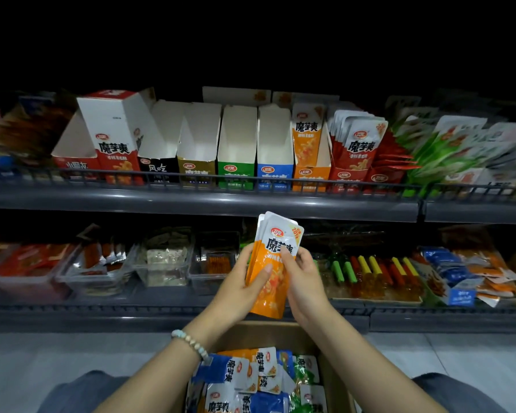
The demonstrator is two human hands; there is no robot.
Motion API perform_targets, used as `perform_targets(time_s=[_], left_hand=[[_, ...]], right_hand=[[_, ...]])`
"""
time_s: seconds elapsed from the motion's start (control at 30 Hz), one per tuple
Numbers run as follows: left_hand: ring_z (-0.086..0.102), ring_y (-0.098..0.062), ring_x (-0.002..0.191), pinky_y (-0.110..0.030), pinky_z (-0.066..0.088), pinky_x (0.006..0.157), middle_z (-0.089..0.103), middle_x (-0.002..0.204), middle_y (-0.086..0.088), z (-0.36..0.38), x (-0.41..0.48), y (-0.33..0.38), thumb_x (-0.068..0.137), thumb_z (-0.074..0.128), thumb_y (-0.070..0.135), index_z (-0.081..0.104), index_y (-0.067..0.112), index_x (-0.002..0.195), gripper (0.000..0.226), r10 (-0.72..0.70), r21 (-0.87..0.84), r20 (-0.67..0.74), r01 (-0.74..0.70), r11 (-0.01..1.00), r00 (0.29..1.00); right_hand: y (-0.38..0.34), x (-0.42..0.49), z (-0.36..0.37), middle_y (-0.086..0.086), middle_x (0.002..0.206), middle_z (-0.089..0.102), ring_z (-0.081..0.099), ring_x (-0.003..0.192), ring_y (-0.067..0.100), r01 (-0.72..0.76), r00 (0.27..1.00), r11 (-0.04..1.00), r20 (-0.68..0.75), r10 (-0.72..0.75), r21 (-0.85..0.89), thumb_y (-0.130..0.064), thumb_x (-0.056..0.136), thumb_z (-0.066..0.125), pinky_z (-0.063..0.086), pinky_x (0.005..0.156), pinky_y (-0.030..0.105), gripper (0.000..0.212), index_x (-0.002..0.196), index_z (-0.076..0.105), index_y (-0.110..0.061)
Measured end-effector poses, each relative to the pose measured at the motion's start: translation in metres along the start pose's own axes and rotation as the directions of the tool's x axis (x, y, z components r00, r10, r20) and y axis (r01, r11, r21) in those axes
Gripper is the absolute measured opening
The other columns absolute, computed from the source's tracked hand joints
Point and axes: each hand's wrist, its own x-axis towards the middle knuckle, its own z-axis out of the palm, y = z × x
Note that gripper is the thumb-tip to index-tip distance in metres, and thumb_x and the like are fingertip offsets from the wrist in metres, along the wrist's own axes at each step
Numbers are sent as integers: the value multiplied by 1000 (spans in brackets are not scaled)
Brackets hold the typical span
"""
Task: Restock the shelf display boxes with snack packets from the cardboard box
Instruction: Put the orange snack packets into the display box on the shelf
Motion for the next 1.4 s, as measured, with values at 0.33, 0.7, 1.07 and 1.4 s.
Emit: perform_targets(time_s=[0.33, 0.7, 1.07, 1.4], left_hand=[[68, -7, 71, -17, 47, 43, 63, 108, 8, -9, 0, 41, 97, 43, 36, 29, 41, 138, 43, 211, 127, -26, -206, 970, 977], [62, 4, 101, -30, 56, 85, 56, 115, 25, -10, 35, 105, 87, 41, 54, 19, 58, 131, 50, 382, 160, -45, -371, 915, 923], [66, -5, 92, -35, 59, 75, 60, 115, 14, -8, 111, 156, 87, 37, 60, 16, 48, 144, 62, 487, 298, -47, -453, 840, 872], [-6, -10, 147, -30, 4, 117, -5, 161, 6, -29, 181, 140, 95, 36, 54, -3, 28, 152, 74, 356, 651, -231, -129, 748, 905]], right_hand=[[-89, 8, -10, -2, 135, 50, 60, 114, 14, 390, 869, 854, 445, -217, -344, -10, 88, 64, 53, 93, 36, 81, 139, 16, -50], [-199, 21, -8, 7, 127, 53, 65, 106, 23, 468, 791, 726, 606, -89, -504, 1, 80, 71, 56, 86, 42, 81, 134, 22, -36], [-277, 74, -3, 11, 116, 62, 69, 98, 21, 538, 785, 629, 605, -131, -562, 3, 72, 77, 58, 78, 37, 76, 131, 36, -24], [-305, 151, -24, 5, 107, 64, 65, 92, 14, 567, 817, 534, 342, -465, -627, -1, 69, 80, 57, 69, 23, 61, 115, 42, -13]])
